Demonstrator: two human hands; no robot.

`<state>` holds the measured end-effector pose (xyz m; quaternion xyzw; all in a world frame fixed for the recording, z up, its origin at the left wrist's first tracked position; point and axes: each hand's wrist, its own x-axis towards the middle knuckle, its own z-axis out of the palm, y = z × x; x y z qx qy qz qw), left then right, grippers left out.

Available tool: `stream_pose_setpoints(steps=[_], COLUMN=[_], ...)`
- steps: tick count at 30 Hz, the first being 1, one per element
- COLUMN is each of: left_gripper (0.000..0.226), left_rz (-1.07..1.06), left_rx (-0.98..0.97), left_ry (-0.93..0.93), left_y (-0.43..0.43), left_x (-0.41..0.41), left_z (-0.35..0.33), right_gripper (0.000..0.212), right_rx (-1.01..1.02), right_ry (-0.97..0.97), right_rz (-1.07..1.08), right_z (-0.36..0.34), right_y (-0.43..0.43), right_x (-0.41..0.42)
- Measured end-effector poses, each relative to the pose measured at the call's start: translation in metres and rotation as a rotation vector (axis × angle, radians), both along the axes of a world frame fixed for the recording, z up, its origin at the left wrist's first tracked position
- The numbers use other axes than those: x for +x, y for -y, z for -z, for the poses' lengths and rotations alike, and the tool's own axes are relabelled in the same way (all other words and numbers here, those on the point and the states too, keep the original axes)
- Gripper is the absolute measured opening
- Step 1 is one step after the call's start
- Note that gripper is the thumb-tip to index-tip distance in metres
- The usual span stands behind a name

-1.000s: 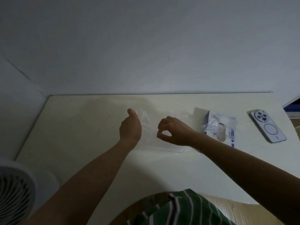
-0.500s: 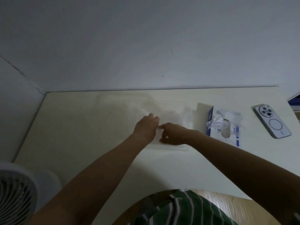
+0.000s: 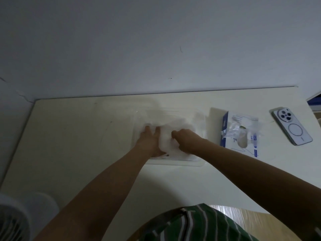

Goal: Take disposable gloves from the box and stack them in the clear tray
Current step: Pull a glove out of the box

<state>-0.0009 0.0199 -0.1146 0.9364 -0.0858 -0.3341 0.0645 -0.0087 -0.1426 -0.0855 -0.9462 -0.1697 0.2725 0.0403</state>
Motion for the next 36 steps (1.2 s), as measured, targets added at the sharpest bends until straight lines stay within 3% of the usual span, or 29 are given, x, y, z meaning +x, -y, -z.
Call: stream_pose_setpoints(steps=[3, 5, 13, 17, 20, 23, 25, 30, 33, 36], left_gripper=[0.123, 0.124, 0.114, 0.113, 0.087, 0.038, 0.022, 0.01, 0.008, 0.025], left_rz=[0.016, 0.038, 0.04, -0.098, -0.089, -0.036, -0.058, 0.012, 0.113, 0.176], left_rx=[-0.011, 0.023, 0.085, -0.026, 0.039, 0.077, -0.04, -0.441, -0.584, -0.533], left_ry=[0.007, -0.01, 0.023, -0.038, 0.05, 0.409, 0.573, 0.627, 0.558, 0.434], left_y=[0.0, 0.001, 0.002, 0.001, 0.005, 0.022, 0.04, 0.107, 0.154, 0.192], left_x=[0.002, 0.002, -0.001, 0.005, 0.005, 0.002, 0.001, -0.001, -0.005, -0.007], left_z=[0.001, 0.004, 0.016, 0.001, -0.019, -0.044, -0.06, -0.091, -0.093, -0.078], right_gripper=[0.088, 0.101, 0.096, 0.087, 0.055, 0.031, 0.022, 0.019, 0.028, 0.057], right_rx=[-0.089, -0.155, -0.11, -0.046, 0.039, 0.213, 0.337, 0.472, 0.383, 0.143], right_ry=[-0.102, -0.116, -0.121, -0.124, -0.02, 0.125, 0.209, 0.407, 0.445, 0.354], right_rz=[-0.009, -0.05, 0.007, 0.004, -0.048, 0.008, 0.119, 0.415, 0.546, 0.497], right_z=[0.009, 0.015, 0.027, 0.016, -0.005, -0.036, -0.051, -0.055, -0.042, -0.027], right_y=[0.0, -0.003, -0.01, -0.004, 0.0, 0.016, 0.035, 0.115, 0.167, 0.201], right_x=[-0.001, -0.003, -0.002, -0.002, 0.001, 0.005, 0.006, -0.006, -0.022, -0.039])
